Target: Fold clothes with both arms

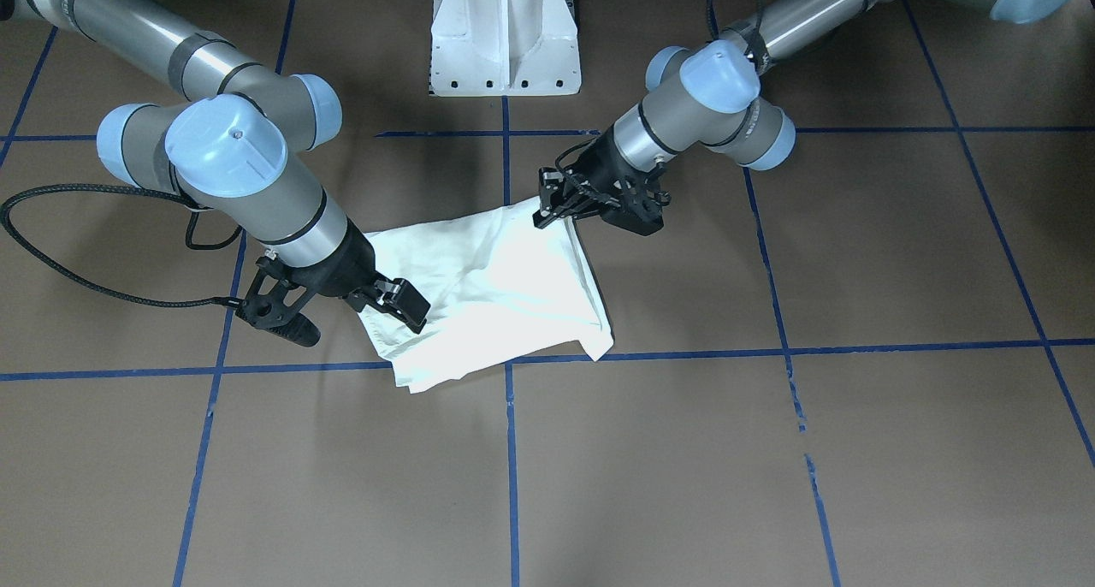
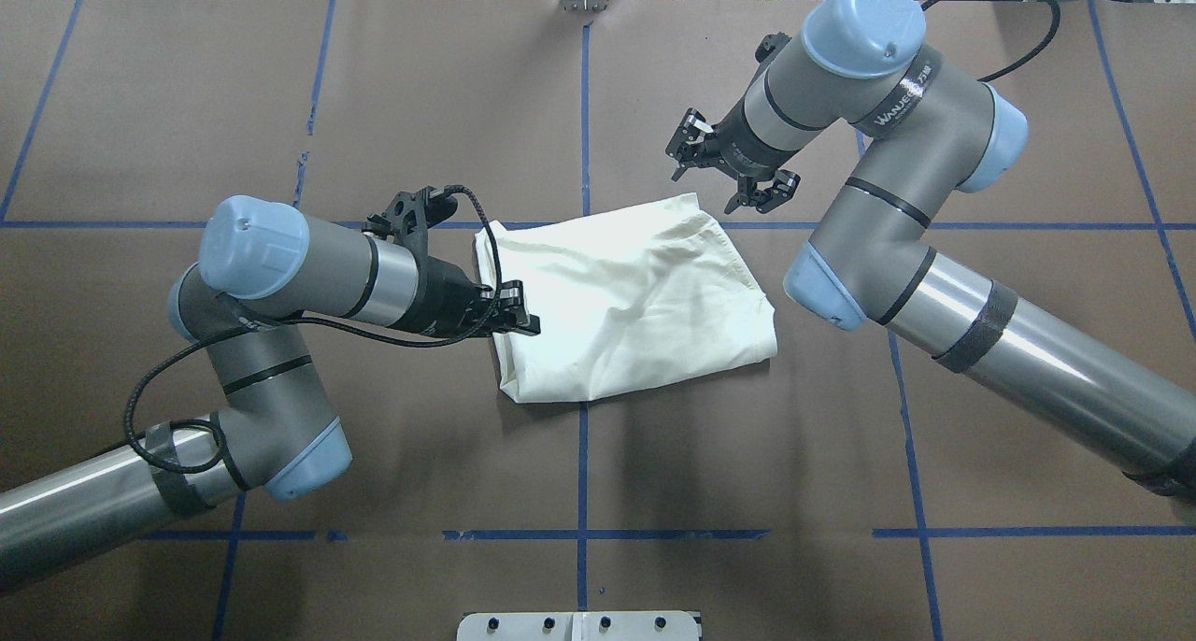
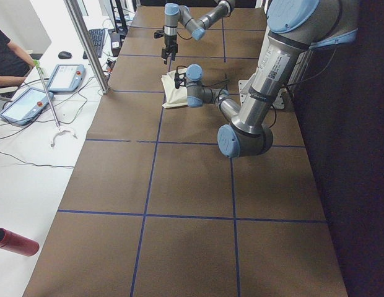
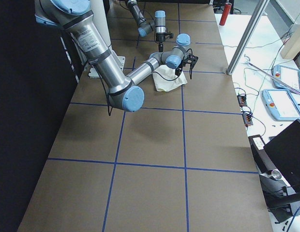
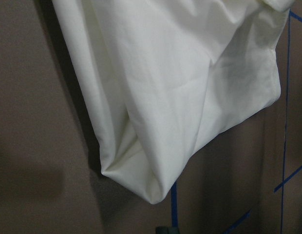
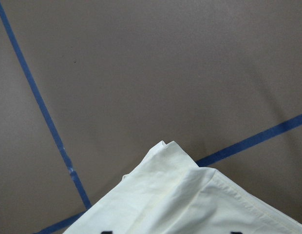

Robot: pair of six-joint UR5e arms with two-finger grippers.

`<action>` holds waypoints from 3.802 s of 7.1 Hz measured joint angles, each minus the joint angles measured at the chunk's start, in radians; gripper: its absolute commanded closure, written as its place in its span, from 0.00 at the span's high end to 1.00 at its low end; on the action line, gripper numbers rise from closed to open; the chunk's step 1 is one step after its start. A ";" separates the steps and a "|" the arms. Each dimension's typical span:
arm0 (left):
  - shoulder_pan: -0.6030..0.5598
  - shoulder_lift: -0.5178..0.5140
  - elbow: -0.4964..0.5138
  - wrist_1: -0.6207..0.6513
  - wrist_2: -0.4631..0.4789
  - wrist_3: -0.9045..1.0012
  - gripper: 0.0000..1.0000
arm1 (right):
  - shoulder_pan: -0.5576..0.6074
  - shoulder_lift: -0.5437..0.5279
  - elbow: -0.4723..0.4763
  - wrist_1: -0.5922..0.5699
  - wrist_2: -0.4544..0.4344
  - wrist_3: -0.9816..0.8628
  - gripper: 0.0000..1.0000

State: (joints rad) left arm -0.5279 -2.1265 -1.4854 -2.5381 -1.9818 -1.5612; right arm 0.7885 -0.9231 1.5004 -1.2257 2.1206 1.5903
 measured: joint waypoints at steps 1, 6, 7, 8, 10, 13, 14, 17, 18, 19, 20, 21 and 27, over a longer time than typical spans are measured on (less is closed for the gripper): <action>0.028 0.007 0.013 0.001 0.037 0.001 0.00 | -0.004 -0.002 0.003 0.000 0.001 0.000 1.00; 0.038 0.130 -0.038 0.000 0.061 0.013 0.00 | -0.008 -0.006 0.004 0.000 0.003 -0.002 1.00; 0.032 0.159 -0.069 0.001 0.060 0.014 0.00 | -0.007 -0.011 0.008 0.000 0.004 -0.003 1.00; 0.021 0.186 -0.103 0.005 0.060 0.015 0.00 | -0.003 -0.023 0.023 0.000 0.008 -0.004 1.00; -0.043 0.255 -0.225 0.095 0.055 0.089 0.00 | 0.032 -0.105 0.103 -0.004 0.019 -0.033 1.00; -0.292 0.459 -0.435 0.345 -0.036 0.559 0.00 | 0.192 -0.383 0.233 -0.012 0.064 -0.450 1.00; -0.419 0.520 -0.447 0.380 -0.081 0.749 0.00 | 0.298 -0.479 0.246 -0.016 0.112 -0.665 1.00; -0.832 0.527 -0.392 0.710 -0.179 1.350 0.41 | 0.591 -0.585 0.255 -0.224 0.192 -1.231 1.00; -0.946 0.493 -0.311 0.797 -0.268 1.479 0.99 | 0.644 -0.589 0.252 -0.311 0.196 -1.379 1.00; -1.004 0.490 -0.257 0.846 -0.336 1.561 1.00 | 0.671 -0.600 0.247 -0.362 0.197 -1.458 1.00; -1.027 0.529 -0.239 0.867 -0.372 1.602 1.00 | 0.689 -0.623 0.245 -0.387 0.198 -1.488 1.00; -1.034 0.578 -0.233 0.869 -0.393 1.611 1.00 | 0.699 -0.654 0.246 -0.392 0.197 -1.498 1.00; -0.932 0.629 -0.217 0.867 -0.375 1.578 1.00 | 0.705 -0.697 0.210 -0.390 0.188 -1.491 1.00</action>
State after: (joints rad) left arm -1.4598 -1.4974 -1.7026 -1.6710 -2.3573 0.0167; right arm 1.4939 -1.6202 1.7104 -1.6152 2.3081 0.0991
